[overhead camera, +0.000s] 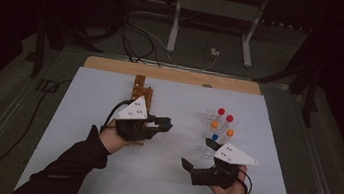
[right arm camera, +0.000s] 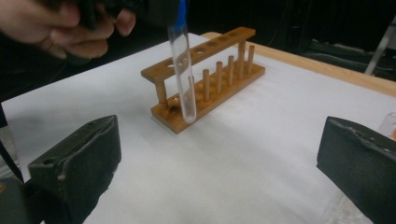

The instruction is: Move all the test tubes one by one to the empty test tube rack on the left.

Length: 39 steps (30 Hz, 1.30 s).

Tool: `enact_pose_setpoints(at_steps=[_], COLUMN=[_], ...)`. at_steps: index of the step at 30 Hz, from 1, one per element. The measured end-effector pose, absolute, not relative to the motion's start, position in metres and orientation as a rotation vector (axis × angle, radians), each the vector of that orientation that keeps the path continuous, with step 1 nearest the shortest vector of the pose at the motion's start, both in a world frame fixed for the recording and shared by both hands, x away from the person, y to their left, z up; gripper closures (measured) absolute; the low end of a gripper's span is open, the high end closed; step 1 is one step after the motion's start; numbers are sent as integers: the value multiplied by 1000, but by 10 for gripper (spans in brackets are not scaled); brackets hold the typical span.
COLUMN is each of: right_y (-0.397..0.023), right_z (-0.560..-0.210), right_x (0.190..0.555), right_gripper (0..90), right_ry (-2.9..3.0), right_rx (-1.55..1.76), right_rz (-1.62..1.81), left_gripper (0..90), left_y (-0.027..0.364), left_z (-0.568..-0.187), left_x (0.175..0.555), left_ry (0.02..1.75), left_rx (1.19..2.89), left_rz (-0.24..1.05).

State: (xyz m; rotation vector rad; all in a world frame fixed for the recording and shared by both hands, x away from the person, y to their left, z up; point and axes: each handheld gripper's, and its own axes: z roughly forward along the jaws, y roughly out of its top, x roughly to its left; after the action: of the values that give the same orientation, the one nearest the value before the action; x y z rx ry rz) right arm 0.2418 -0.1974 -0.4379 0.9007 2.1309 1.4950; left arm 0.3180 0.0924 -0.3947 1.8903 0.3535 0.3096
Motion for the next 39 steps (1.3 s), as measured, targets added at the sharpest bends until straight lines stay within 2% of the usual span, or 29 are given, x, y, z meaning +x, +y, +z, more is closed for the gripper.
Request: enact_pose_setpoints(at_steps=[7,16,30,39], right_y=[-205,-208,-207,-208], right_z=[-437,-437,-438,-438], right_x=[240,239,237,237], right_gripper=[0,0,0,0], right_ry=[2104,2085,2088,2087], right_rx=[898,899,878,865], right_rz=[1497,1523,1511,1505], left_gripper=[773,773,773,773], left_y=[113,137,161,167], left_z=[-377,-361,-362,-384], left_x=[340,374,430,465], left_ry=[426,524,682,800], left_rx=[1869,1832,1764,1783], left_rz=[414,484,589,617])
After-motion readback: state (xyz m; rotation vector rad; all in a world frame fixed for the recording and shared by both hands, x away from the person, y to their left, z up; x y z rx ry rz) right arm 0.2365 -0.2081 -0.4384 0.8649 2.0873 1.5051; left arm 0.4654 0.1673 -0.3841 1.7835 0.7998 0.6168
